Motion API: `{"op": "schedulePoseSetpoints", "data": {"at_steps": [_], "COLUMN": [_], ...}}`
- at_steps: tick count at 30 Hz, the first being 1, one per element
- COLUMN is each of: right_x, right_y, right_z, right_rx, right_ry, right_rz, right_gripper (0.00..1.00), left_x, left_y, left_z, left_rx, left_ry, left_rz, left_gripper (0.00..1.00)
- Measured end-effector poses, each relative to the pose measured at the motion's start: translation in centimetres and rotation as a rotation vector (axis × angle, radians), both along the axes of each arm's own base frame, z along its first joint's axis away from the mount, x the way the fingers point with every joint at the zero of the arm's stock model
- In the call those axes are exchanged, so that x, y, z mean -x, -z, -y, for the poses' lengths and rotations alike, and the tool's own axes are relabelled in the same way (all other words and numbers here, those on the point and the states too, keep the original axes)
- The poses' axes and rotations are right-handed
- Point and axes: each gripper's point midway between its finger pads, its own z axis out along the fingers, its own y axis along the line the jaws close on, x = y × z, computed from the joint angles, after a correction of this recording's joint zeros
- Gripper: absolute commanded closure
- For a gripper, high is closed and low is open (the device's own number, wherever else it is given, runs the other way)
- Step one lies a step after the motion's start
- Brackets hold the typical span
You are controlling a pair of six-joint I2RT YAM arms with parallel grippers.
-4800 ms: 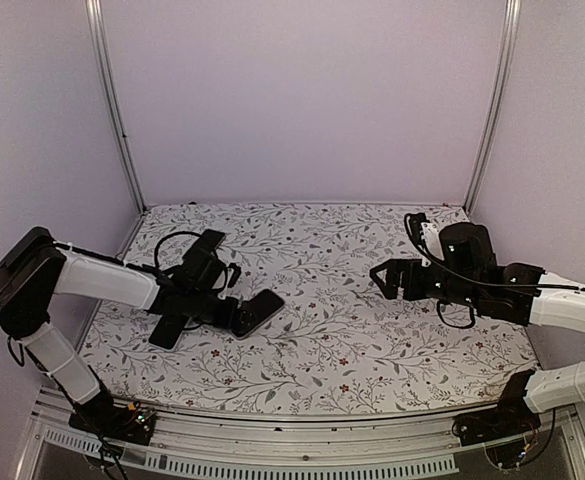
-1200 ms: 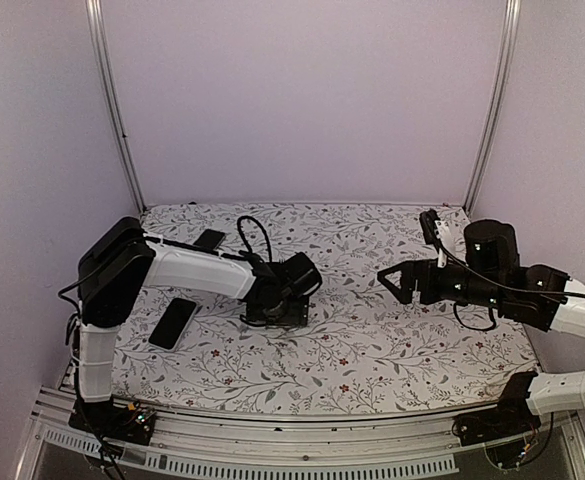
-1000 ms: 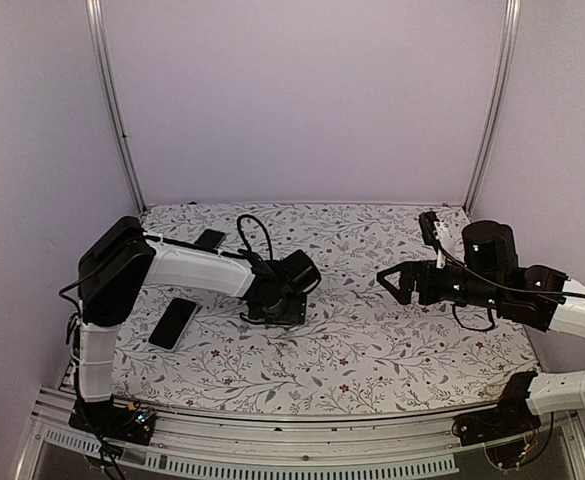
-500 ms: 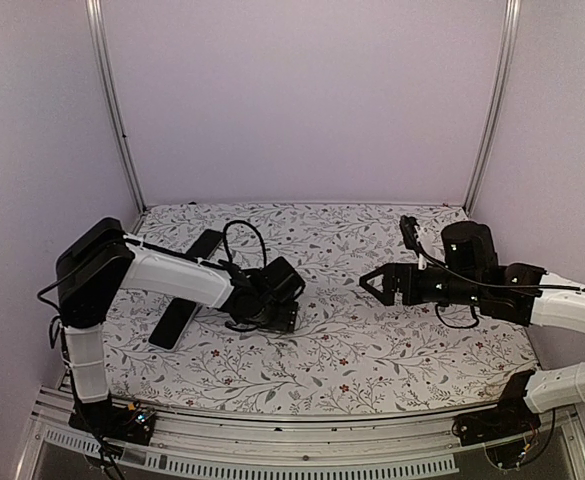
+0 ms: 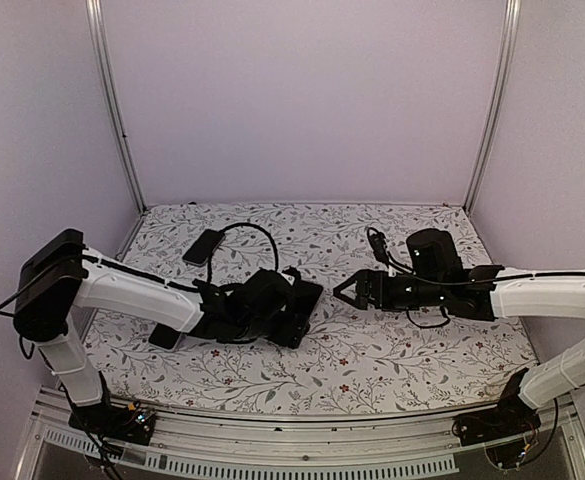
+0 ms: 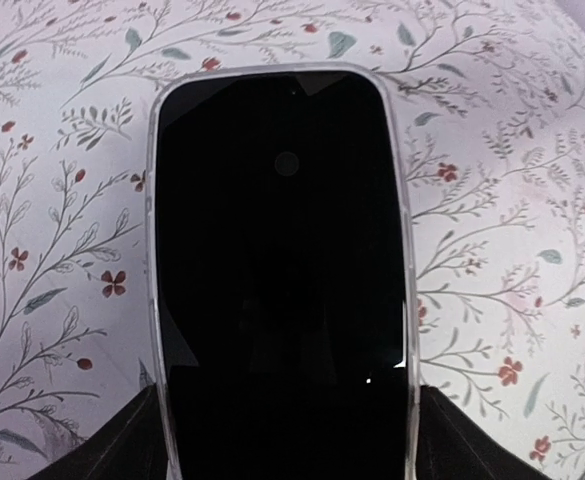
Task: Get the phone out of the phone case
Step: Pick up the phone with the phone case from the center of the board, then pass from the left arm to the right
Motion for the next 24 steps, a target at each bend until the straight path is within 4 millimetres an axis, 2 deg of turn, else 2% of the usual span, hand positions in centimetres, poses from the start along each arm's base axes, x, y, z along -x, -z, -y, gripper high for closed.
{"op": "schedulePoseSetpoints", "data": {"at_steps": [4,8,18,24], "right_x": [-0.7,-1.3,-1.7,-1.7], "right_y": [1.7,2.2,1.2,1.0], "right_z": [-0.5,-0.8,-2.5,-2.8], "right_rx": [0.004,-0.009,-0.080,-0.100], "right_ry": [0.007,0.010,-0.019,-0.026], "right_rz": [-0.055,-0.081,-0.102,-0.118], "right_gripper": [0.10,0.14,0.24,0.38], "left_x": [1.0,1.8,4.0,4.5], "left_y": [-2.0,-3.2,-4.7,-5.9], "left_z": [1.1,1.8,3.6,3.8], "left_rx": [0.065,0.100,0.148,0.175], "left_ry": [0.064,0.111,0.211,0.236], "left_rz": [0.051,0.090,0.144,0.168], "left_gripper": [0.49,0.49,0.50,0.49]}}
